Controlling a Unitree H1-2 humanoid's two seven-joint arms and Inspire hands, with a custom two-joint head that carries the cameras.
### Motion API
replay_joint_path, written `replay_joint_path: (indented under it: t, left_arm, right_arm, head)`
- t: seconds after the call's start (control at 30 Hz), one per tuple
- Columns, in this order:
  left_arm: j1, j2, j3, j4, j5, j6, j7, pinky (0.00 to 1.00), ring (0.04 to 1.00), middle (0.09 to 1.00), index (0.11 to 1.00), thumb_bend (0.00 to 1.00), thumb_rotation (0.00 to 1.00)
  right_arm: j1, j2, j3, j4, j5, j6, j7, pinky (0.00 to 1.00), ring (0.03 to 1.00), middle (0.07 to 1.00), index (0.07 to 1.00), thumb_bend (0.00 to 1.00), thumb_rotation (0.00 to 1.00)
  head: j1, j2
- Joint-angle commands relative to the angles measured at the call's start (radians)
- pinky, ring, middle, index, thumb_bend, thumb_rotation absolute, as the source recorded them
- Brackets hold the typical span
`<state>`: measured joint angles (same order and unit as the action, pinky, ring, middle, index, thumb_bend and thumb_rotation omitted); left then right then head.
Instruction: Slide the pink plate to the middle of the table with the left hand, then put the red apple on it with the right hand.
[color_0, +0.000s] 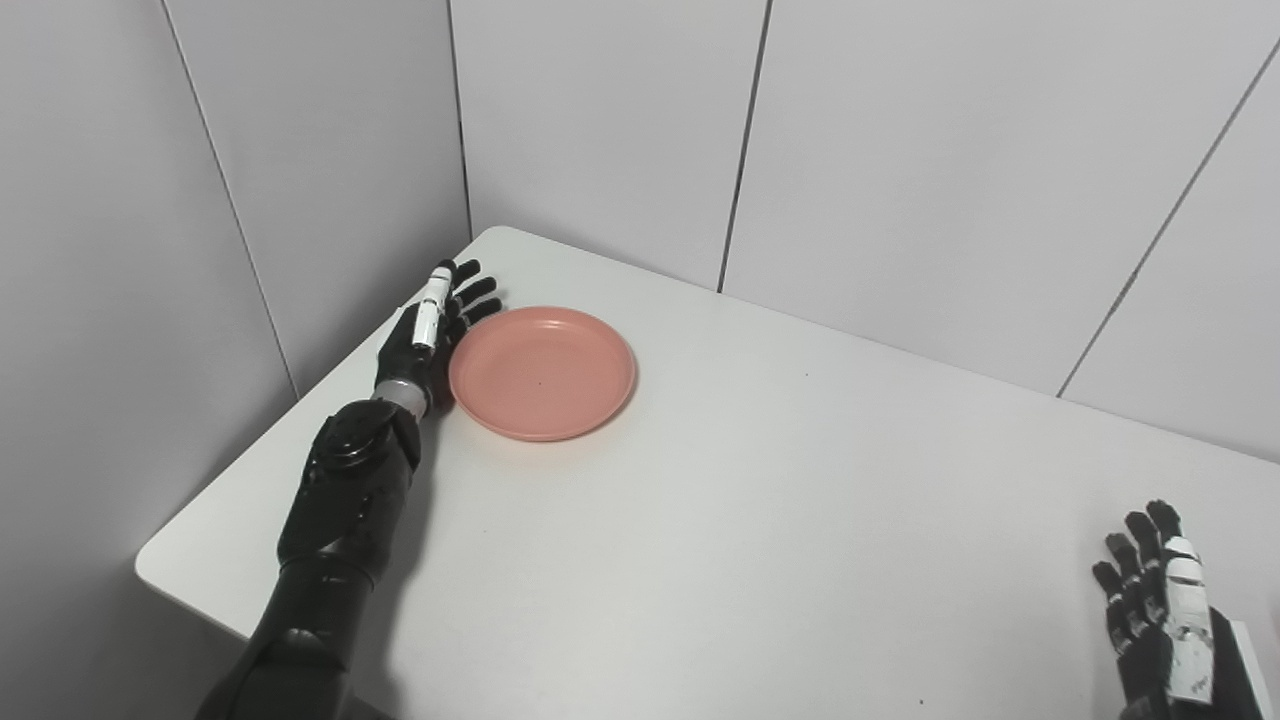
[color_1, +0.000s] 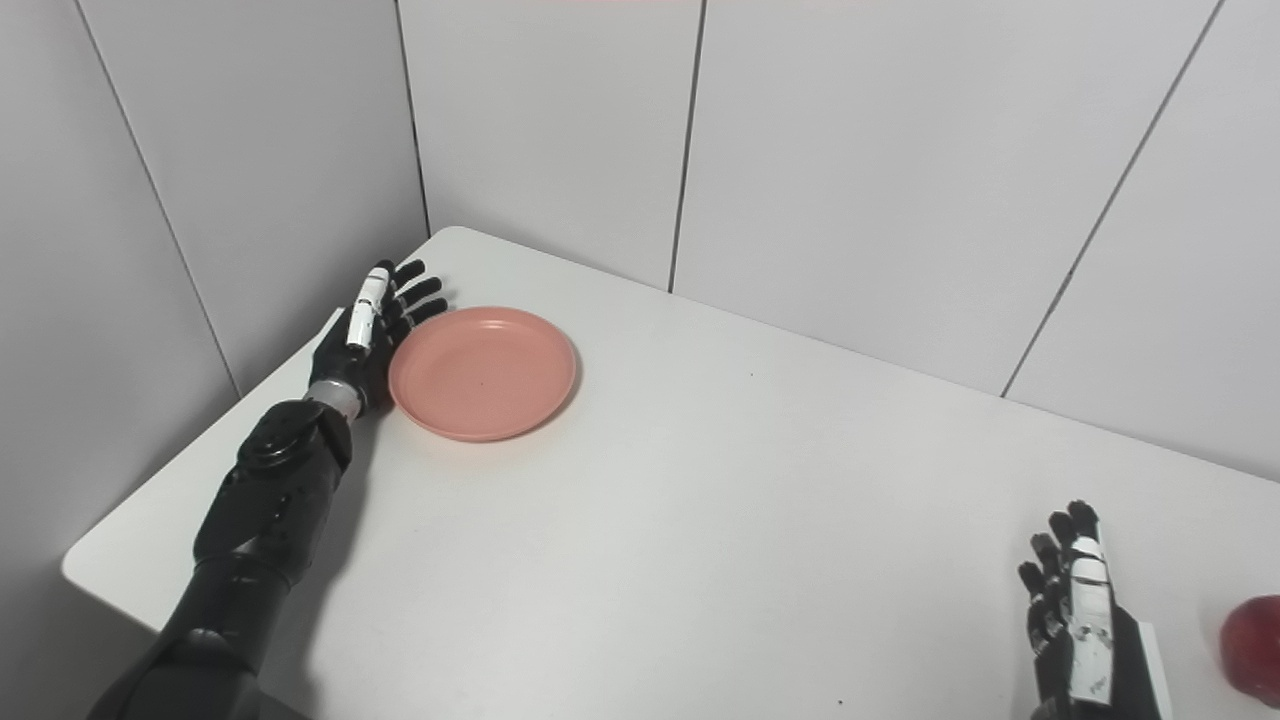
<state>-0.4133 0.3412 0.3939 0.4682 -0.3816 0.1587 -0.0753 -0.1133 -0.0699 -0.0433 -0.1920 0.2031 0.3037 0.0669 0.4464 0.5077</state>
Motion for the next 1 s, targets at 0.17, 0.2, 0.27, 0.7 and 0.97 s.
replay_joint_path:
  t: [0.17,0.2,0.27,0.7,0.97]
  left_arm:
    - [0.009,-0.023,-0.020,-0.077,-0.008,0.060,0.009,0.87,0.866,0.880,0.870,0.30,1.00]
    - [0.011,-0.026,-0.023,-0.084,-0.009,0.064,0.009,0.87,0.870,0.884,0.875,0.30,1.00]
    - [0.013,-0.031,-0.030,-0.096,-0.007,0.069,0.008,0.88,0.877,0.889,0.877,0.30,1.00]
    - [-0.005,-0.060,-0.077,-0.086,0.004,0.078,0.006,0.88,0.884,0.896,0.888,0.32,1.00]
    - [-0.025,-0.084,-0.099,-0.056,0.004,0.072,0.015,0.87,0.874,0.883,0.871,0.32,1.00]
  right_arm:
    - [-0.024,0.000,-0.002,-0.025,-0.001,-0.020,0.004,1.00,1.000,1.000,1.000,0.07,1.00]
    - [-0.024,0.001,-0.003,-0.024,0.001,-0.020,0.004,1.00,1.000,1.000,1.000,0.07,1.00]
    - [-0.025,0.003,-0.003,-0.026,-0.001,-0.012,-0.001,1.00,1.000,1.000,1.000,0.07,1.00]
    - [-0.022,0.007,-0.002,-0.033,-0.002,-0.010,-0.004,1.00,1.000,1.000,1.000,0.09,1.00]
    - [-0.018,0.006,0.004,-0.041,-0.003,-0.007,-0.004,1.00,1.000,1.000,1.000,0.11,1.00]
  head:
    - [-0.004,0.002]
    - [-0.004,0.002]
    - [-0.006,0.002]
    - [-0.018,0.011]
    - [-0.029,0.016]
